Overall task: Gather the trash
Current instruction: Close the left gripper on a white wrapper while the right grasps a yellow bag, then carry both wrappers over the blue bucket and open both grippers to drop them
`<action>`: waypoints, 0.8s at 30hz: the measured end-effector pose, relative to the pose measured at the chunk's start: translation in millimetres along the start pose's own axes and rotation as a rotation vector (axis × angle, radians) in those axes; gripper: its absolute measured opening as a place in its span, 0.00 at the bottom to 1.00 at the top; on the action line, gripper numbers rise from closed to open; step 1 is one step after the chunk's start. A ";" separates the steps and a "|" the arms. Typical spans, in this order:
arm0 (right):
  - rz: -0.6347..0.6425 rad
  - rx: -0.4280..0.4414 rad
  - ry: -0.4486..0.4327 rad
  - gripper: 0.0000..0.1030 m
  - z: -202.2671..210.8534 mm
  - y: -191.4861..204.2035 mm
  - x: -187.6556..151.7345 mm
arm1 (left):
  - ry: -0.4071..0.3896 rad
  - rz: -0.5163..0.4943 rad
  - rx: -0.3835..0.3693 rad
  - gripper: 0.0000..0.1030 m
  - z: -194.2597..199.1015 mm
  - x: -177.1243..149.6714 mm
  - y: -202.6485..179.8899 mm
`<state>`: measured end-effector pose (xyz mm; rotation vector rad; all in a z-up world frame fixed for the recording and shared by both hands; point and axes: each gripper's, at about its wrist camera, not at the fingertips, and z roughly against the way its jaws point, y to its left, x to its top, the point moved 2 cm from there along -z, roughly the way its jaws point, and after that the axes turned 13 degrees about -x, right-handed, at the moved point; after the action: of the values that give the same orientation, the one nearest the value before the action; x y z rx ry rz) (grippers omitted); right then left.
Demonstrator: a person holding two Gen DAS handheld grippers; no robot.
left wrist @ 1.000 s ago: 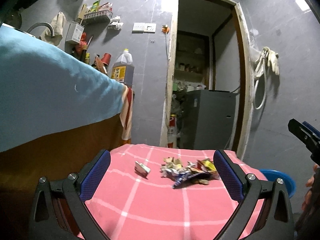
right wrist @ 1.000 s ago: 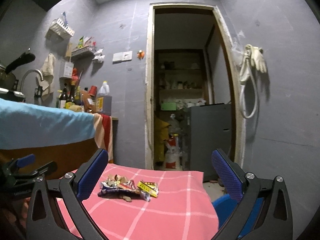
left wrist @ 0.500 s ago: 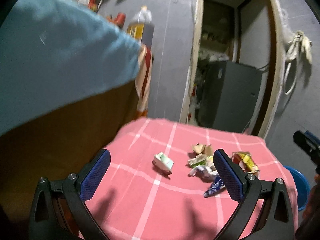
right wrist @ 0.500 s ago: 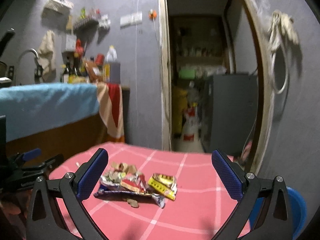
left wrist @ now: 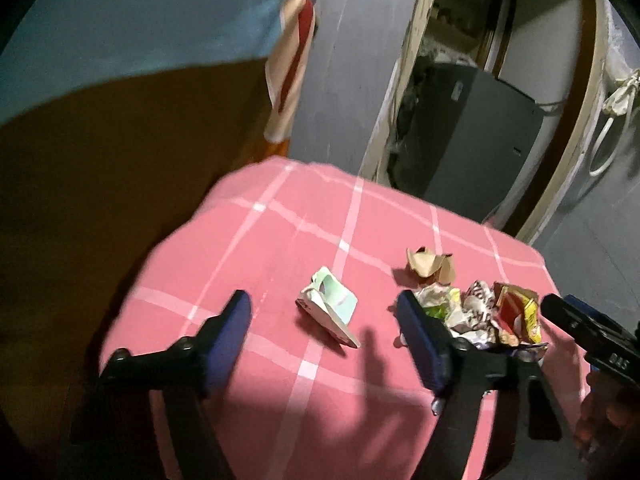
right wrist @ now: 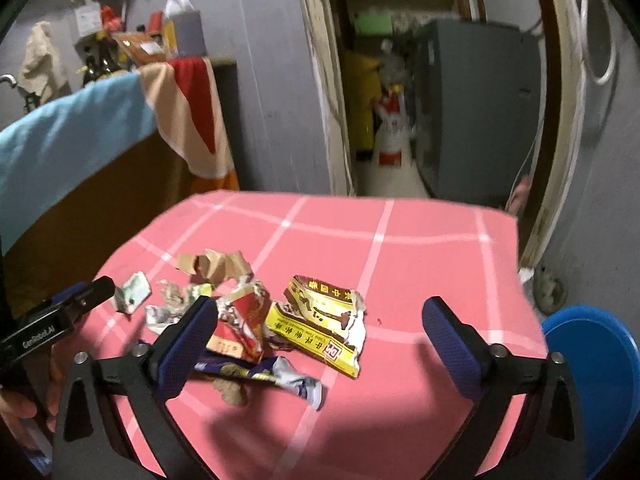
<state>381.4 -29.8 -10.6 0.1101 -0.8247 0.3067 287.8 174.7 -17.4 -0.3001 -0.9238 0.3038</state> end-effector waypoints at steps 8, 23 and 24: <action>-0.049 0.061 0.119 0.83 -31.7 0.1 -4.6 | 0.041 0.025 -0.004 0.36 -9.0 -1.2 4.0; -0.122 0.185 0.126 0.61 -30.4 -2.5 -11.9 | 0.051 0.030 -0.065 0.02 -8.9 -4.4 -2.0; -0.124 0.184 0.117 0.61 -28.6 -2.7 -12.7 | 0.044 0.026 -0.069 0.02 -7.3 -4.7 -3.6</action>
<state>394.3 -29.1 -39.2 0.3115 -0.6700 0.2689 291.6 168.8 -23.6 -0.3811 -0.8887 0.2890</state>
